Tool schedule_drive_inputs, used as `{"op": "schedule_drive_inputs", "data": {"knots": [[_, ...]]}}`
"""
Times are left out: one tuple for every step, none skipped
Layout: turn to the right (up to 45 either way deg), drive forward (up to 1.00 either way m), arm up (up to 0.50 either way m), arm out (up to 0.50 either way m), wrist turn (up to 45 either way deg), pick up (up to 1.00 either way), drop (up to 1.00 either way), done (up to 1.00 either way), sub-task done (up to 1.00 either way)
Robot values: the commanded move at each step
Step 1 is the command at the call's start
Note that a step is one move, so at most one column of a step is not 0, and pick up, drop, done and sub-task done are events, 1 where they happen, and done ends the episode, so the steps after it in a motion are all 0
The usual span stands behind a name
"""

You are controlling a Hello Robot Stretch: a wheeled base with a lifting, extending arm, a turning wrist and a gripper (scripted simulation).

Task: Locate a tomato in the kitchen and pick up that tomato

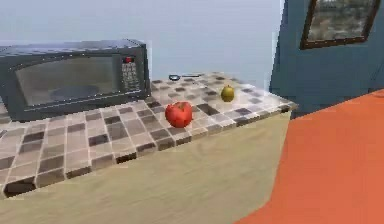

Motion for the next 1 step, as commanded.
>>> {"op": "schedule_drive_inputs", "data": {"knots": [[-45.0, 0.0, 0.0, 0.0, 0.0, 0.0, 0.0, 0.0, 0.0]]}}
